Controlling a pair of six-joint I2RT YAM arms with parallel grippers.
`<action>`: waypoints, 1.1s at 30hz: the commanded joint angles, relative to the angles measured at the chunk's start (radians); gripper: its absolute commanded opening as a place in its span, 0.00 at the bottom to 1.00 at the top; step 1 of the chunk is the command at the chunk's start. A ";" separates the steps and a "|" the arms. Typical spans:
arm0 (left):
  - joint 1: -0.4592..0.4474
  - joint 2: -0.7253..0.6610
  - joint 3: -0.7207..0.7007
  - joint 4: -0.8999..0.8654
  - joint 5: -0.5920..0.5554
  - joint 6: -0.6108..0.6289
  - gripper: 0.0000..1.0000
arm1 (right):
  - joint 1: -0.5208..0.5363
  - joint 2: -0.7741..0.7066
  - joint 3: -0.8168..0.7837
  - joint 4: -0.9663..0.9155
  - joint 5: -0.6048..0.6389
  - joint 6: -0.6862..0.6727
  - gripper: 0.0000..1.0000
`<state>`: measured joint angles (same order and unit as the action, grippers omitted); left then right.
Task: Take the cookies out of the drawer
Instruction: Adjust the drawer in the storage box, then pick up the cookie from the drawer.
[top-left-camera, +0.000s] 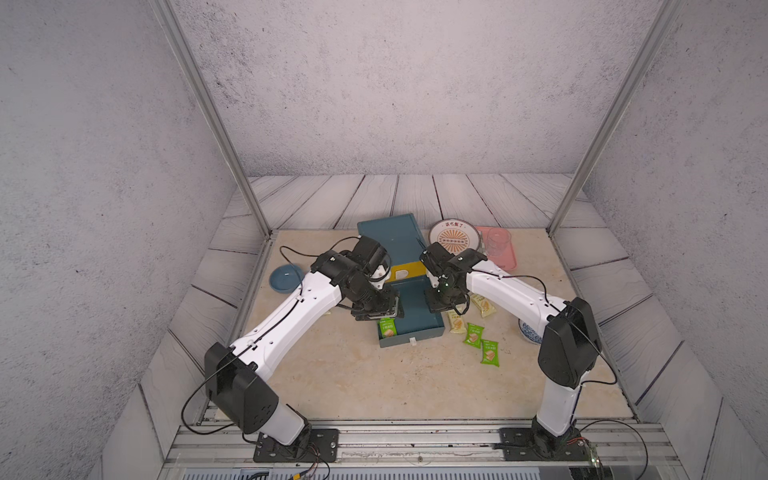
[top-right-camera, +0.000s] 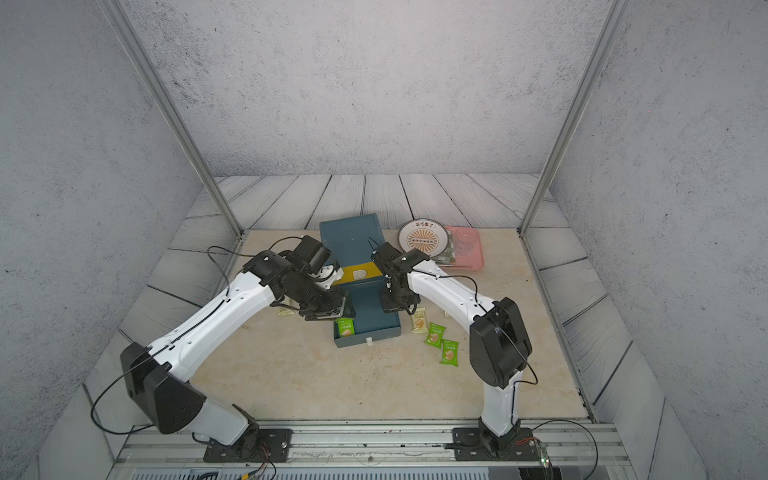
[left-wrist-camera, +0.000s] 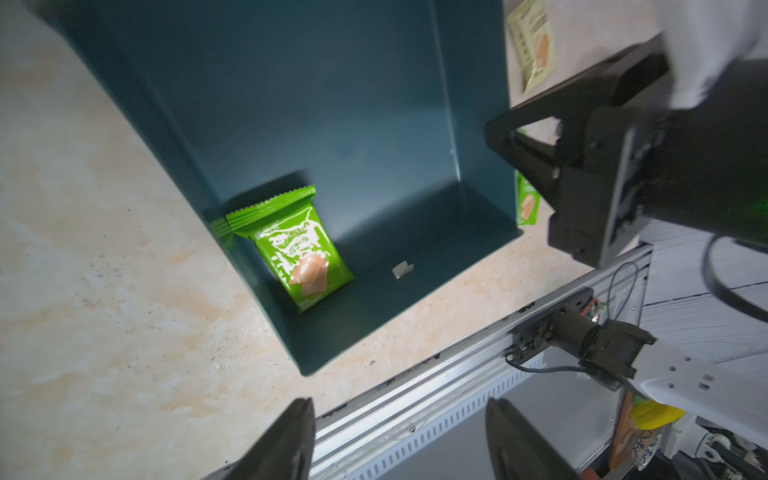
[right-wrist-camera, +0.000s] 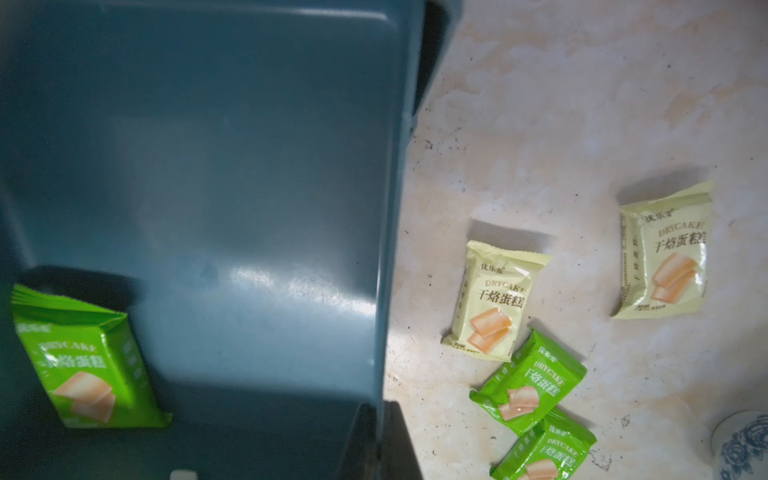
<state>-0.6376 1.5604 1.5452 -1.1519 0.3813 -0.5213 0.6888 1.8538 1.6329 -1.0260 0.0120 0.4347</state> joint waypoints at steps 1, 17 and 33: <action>-0.036 0.042 0.057 -0.103 -0.069 0.052 0.72 | 0.005 0.003 0.036 0.026 -0.003 -0.024 0.00; -0.114 0.234 0.094 -0.137 -0.279 -0.032 0.77 | 0.005 0.008 0.025 0.057 -0.033 0.002 0.00; -0.126 0.362 0.063 -0.102 -0.330 -0.080 0.77 | 0.004 0.021 0.031 0.064 -0.058 -0.010 0.00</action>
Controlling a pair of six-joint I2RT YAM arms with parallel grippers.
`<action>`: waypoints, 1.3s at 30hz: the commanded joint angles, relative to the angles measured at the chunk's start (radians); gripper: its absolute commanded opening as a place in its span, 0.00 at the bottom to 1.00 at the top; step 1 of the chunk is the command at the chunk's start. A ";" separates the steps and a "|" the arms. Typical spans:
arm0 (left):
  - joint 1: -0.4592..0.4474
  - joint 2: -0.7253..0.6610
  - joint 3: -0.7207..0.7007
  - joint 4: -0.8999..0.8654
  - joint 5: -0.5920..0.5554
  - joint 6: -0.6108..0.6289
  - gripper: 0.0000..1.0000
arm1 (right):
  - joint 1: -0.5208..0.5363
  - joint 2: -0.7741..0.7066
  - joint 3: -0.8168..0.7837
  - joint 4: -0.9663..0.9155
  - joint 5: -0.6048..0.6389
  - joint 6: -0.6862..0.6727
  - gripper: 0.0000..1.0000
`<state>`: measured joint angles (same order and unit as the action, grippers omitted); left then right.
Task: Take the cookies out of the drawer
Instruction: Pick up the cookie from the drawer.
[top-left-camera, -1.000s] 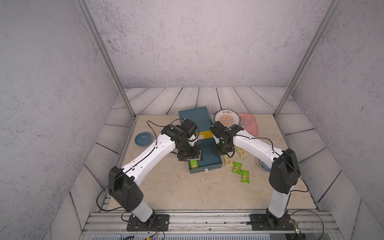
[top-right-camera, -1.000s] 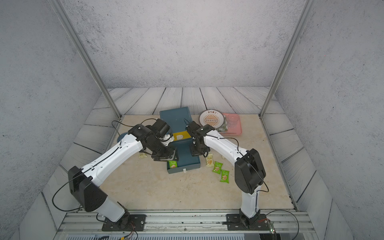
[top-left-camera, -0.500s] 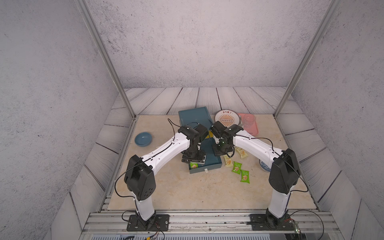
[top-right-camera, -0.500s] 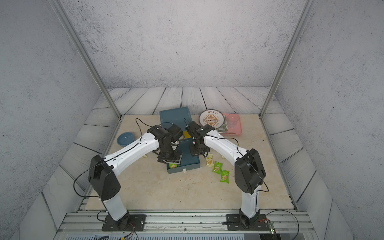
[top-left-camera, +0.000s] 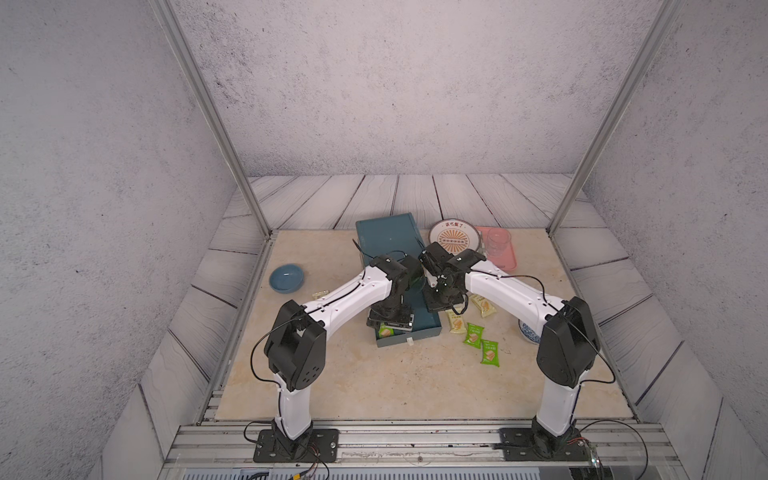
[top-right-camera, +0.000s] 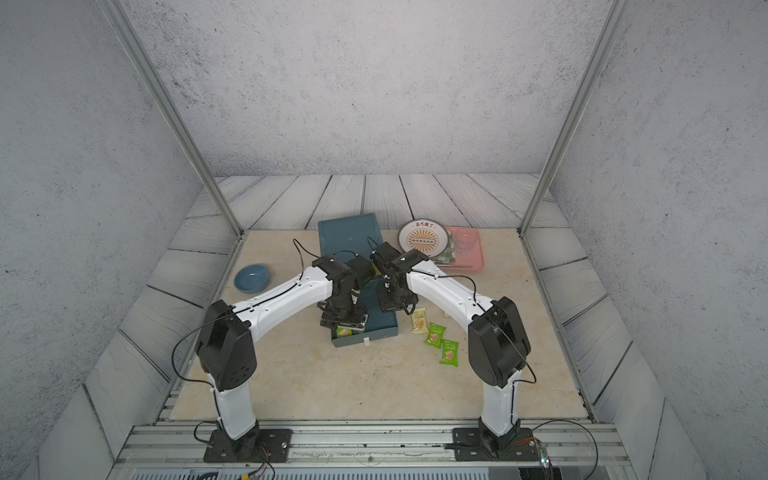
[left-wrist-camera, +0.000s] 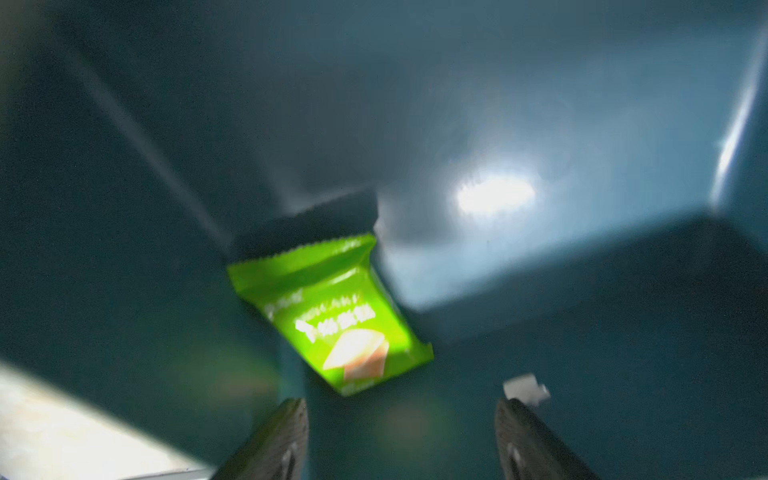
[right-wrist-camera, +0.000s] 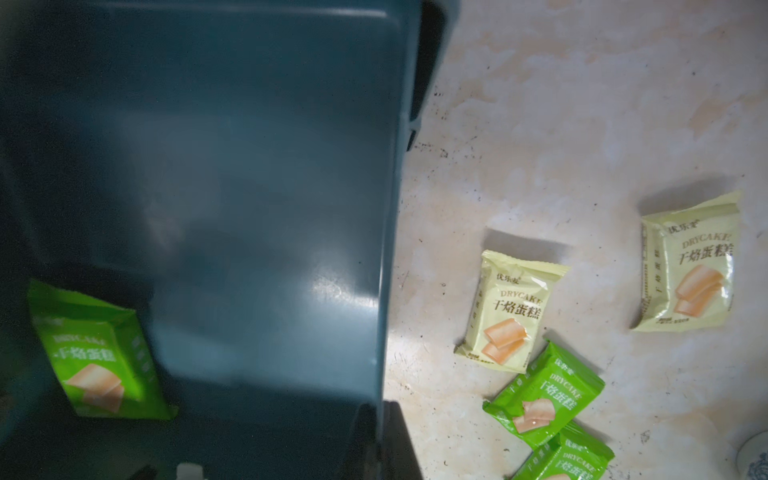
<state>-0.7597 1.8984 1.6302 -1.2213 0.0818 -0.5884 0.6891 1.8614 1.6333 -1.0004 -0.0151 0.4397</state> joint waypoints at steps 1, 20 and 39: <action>-0.003 0.031 -0.023 -0.031 -0.033 -0.013 0.78 | 0.005 0.016 0.033 0.041 -0.034 -0.014 0.00; -0.013 0.115 0.090 0.094 0.040 -0.059 0.76 | 0.004 0.028 0.036 0.043 -0.054 -0.019 0.00; 0.009 -0.032 0.132 0.016 -0.009 -0.070 0.80 | 0.004 0.016 0.023 0.038 -0.060 -0.011 0.00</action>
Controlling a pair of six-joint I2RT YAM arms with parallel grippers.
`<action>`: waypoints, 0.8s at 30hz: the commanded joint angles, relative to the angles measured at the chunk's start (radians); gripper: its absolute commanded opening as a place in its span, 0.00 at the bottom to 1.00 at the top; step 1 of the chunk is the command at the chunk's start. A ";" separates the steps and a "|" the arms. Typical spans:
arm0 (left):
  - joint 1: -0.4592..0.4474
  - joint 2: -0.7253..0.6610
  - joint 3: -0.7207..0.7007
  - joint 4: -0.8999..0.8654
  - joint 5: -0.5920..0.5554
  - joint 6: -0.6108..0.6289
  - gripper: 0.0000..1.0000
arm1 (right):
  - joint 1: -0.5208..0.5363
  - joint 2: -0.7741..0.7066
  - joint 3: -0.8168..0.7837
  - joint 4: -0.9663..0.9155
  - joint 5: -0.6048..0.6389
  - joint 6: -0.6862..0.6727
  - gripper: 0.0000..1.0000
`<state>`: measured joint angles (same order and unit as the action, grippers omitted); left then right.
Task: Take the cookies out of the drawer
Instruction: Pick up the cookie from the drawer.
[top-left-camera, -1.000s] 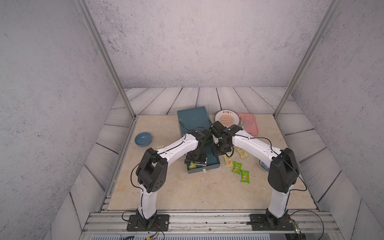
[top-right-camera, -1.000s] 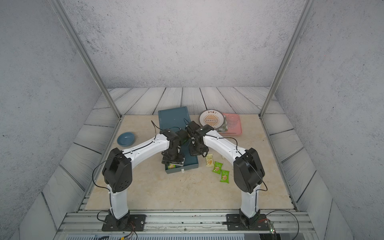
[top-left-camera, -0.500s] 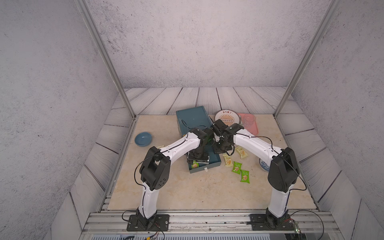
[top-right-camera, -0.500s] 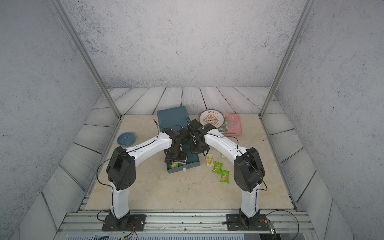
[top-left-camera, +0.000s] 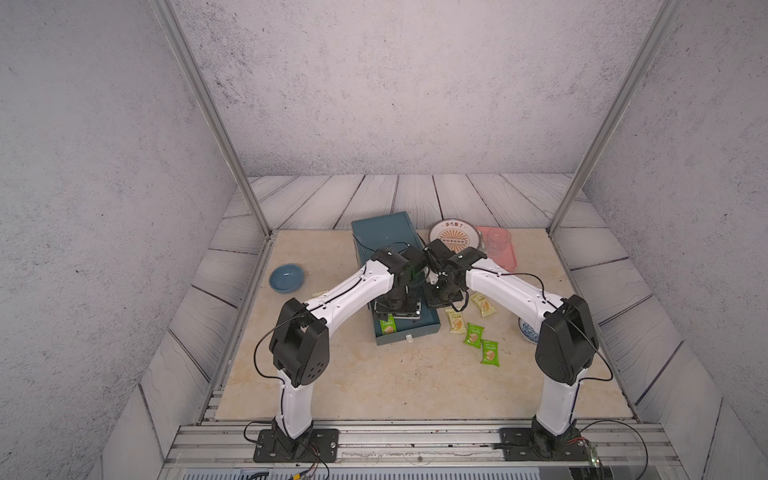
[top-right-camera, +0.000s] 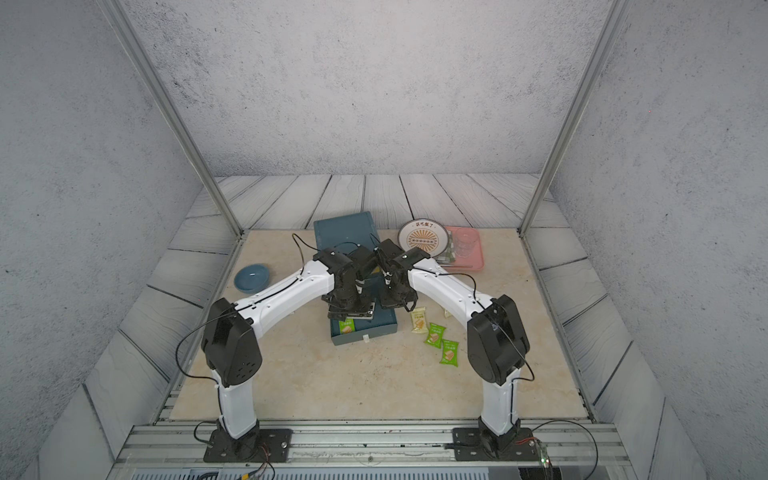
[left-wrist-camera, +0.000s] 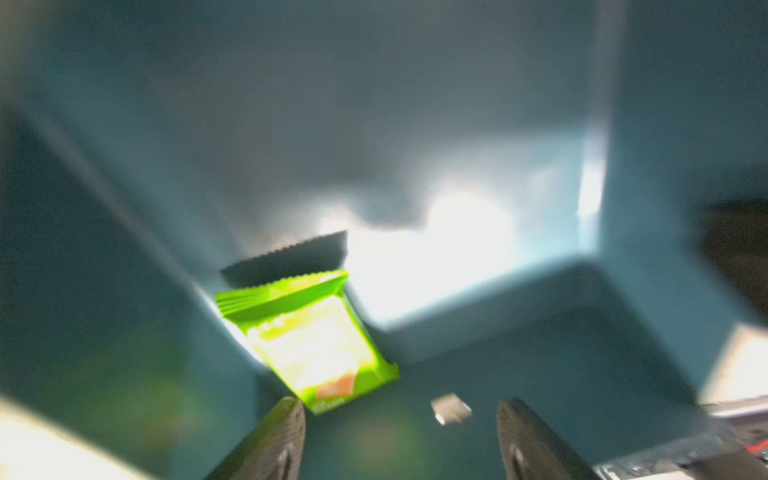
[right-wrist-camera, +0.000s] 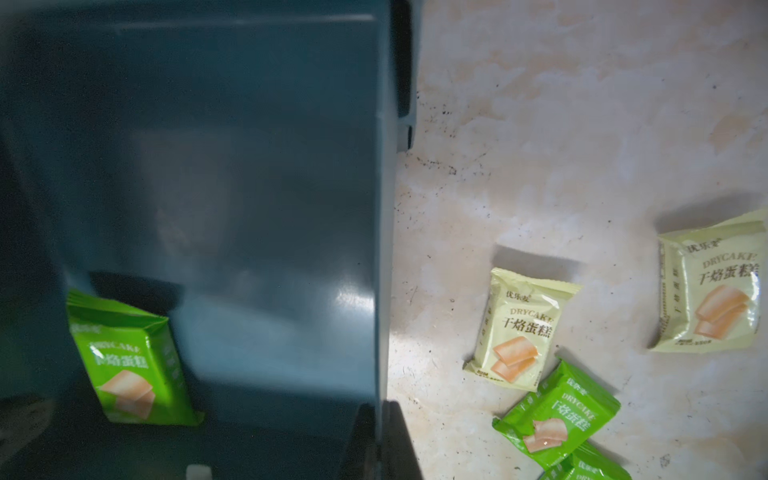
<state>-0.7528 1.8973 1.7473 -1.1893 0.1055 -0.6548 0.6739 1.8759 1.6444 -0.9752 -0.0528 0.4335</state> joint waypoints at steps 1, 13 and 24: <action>0.003 -0.033 0.006 -0.016 -0.033 -0.004 0.80 | 0.019 0.001 0.012 0.013 -0.022 -0.005 0.00; 0.001 -0.007 -0.098 -0.047 -0.121 -0.018 0.78 | 0.019 -0.004 0.002 0.018 -0.024 0.006 0.00; 0.002 0.005 -0.194 0.014 -0.114 -0.056 0.78 | 0.020 0.000 0.005 0.020 -0.028 0.004 0.00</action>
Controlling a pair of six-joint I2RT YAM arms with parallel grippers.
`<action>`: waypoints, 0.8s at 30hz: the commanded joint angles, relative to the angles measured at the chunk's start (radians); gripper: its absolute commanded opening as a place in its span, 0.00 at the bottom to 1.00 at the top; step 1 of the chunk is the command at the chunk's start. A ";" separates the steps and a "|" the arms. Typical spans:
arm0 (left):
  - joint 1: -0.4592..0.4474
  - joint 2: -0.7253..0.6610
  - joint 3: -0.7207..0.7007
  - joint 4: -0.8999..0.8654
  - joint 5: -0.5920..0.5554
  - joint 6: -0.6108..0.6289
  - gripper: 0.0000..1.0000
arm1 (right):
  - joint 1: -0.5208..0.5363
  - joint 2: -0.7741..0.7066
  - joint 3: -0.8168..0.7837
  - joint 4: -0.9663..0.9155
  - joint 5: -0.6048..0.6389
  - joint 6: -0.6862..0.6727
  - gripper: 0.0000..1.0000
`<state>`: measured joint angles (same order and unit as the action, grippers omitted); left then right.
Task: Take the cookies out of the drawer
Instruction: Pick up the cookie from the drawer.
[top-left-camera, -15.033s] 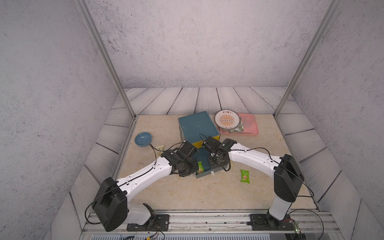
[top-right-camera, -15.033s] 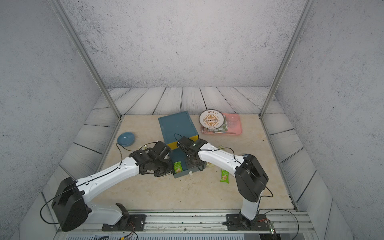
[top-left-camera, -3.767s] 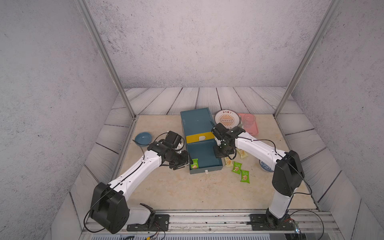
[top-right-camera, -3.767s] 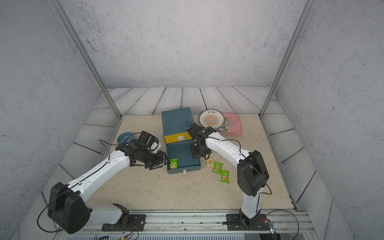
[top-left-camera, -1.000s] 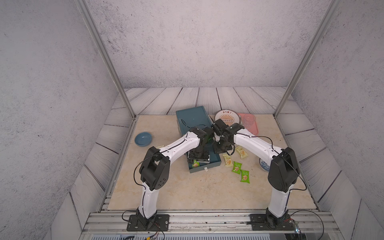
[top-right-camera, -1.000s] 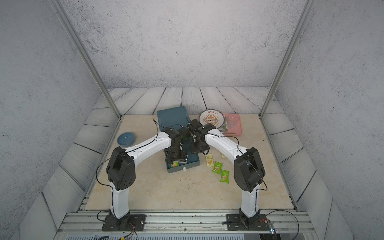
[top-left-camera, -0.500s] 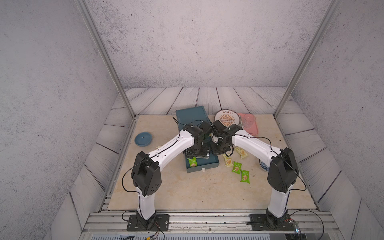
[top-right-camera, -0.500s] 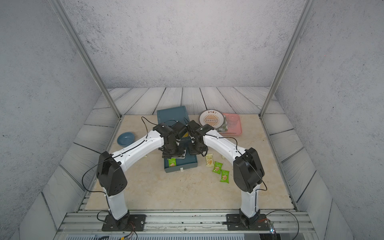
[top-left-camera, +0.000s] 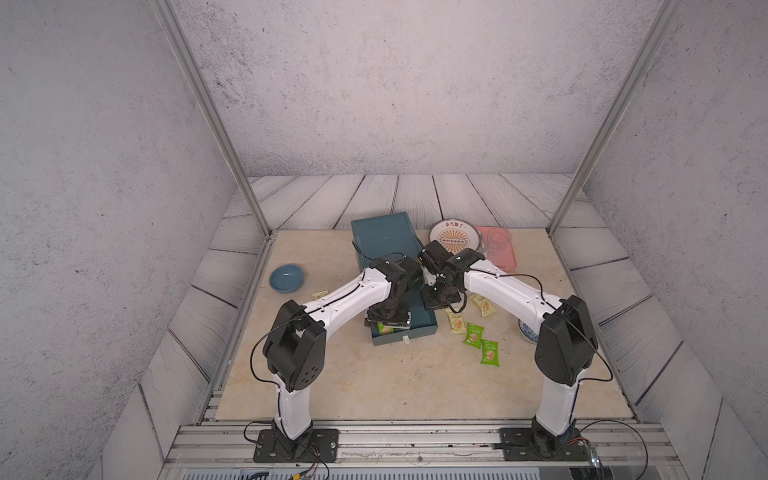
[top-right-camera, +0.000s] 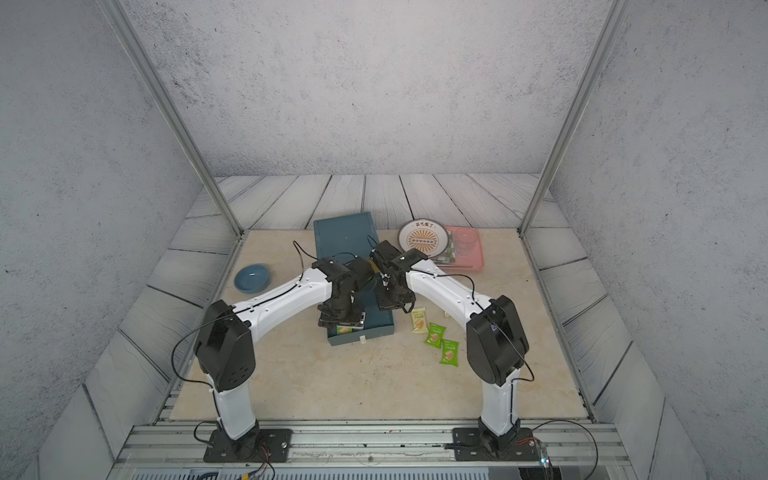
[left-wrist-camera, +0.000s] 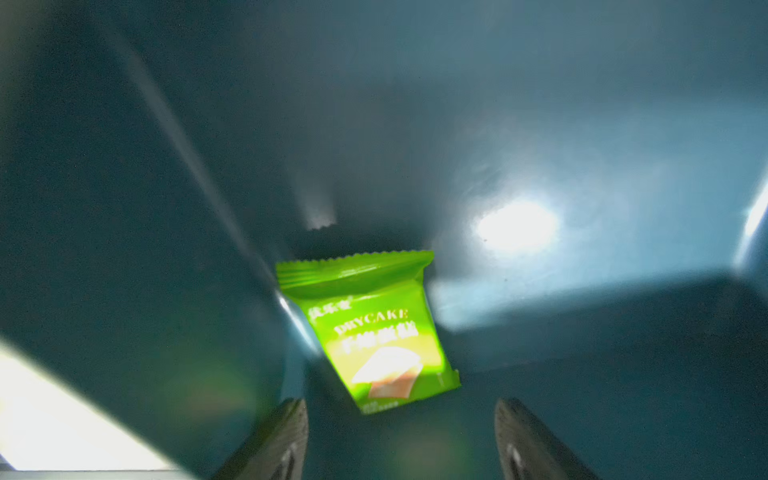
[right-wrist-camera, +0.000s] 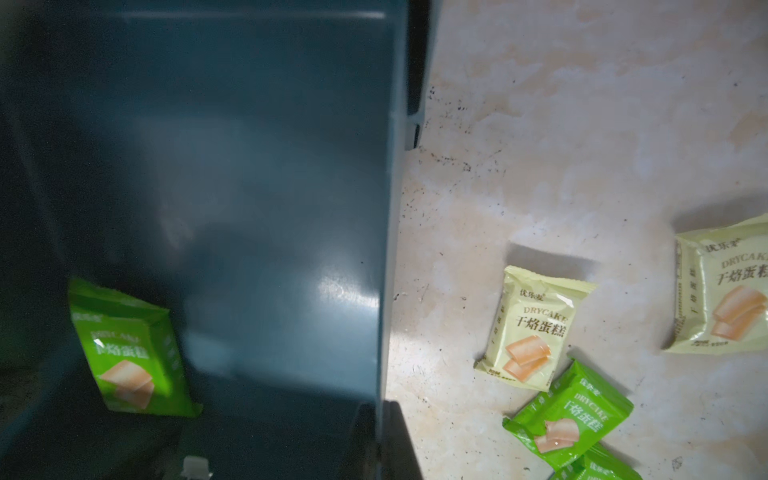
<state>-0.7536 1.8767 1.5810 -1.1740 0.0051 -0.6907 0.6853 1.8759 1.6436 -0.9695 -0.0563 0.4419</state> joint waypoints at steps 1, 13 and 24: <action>0.002 0.032 -0.033 0.005 -0.014 -0.021 0.78 | 0.007 0.000 0.005 0.013 -0.025 -0.005 0.00; 0.005 0.084 -0.051 0.034 -0.017 -0.012 0.64 | 0.008 0.000 0.007 0.013 -0.036 -0.005 0.00; 0.005 0.055 -0.047 0.037 -0.012 0.021 0.39 | 0.009 -0.003 0.009 0.014 -0.034 0.000 0.00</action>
<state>-0.7498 1.9289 1.5417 -1.1015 0.0097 -0.6876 0.6888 1.8759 1.6432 -0.9752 -0.0650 0.4438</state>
